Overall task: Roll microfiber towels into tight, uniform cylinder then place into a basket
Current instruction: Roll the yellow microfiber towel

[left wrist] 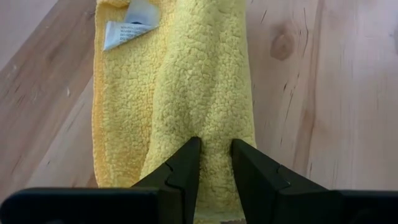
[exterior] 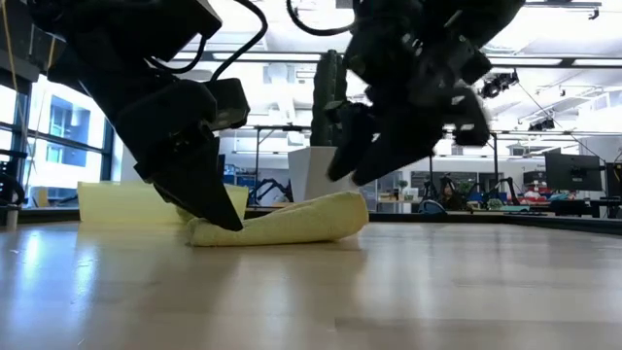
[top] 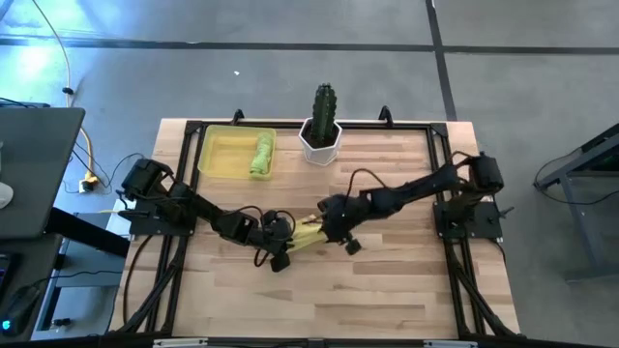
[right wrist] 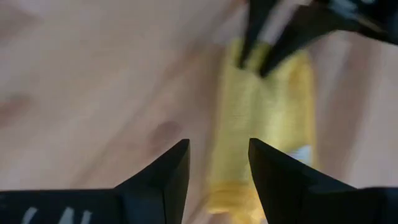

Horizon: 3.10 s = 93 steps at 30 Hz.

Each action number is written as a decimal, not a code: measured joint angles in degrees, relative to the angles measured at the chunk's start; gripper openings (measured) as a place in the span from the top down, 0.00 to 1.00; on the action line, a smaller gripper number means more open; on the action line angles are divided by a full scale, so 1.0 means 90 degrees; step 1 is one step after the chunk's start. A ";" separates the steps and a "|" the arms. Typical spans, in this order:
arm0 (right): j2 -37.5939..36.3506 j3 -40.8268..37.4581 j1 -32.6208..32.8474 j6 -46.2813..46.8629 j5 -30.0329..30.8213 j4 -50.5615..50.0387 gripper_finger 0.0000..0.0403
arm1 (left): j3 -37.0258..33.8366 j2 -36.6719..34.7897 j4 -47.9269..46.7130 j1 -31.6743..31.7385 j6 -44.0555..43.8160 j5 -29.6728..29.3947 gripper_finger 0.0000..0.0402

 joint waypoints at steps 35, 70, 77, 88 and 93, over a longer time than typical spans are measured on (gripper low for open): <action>0.1138 0.0041 -0.0015 0.1643 0.1023 0.0545 0.85 | 0.0171 -0.0385 -0.0146 -0.0030 0.1177 0.0580 0.78; 0.1544 0.0036 -0.1505 0.6394 -0.2079 0.0457 0.98 | 0.0956 -0.0627 -0.1673 -0.0267 0.2555 -0.1928 0.68; 0.1549 0.0032 -0.1510 0.6521 -0.2119 0.0575 0.98 | 0.0959 -0.0242 -0.1677 0.0135 0.2897 -0.1628 0.58; 0.1555 0.0024 -0.1510 0.6319 -0.2146 0.0650 0.98 | 0.0968 0.0292 -0.1831 0.0826 0.1969 -0.0640 0.68; 0.1517 0.0007 -0.1508 0.5592 -0.2174 0.0661 0.93 | 0.0986 0.0265 -0.1824 0.0922 0.1782 0.0200 0.81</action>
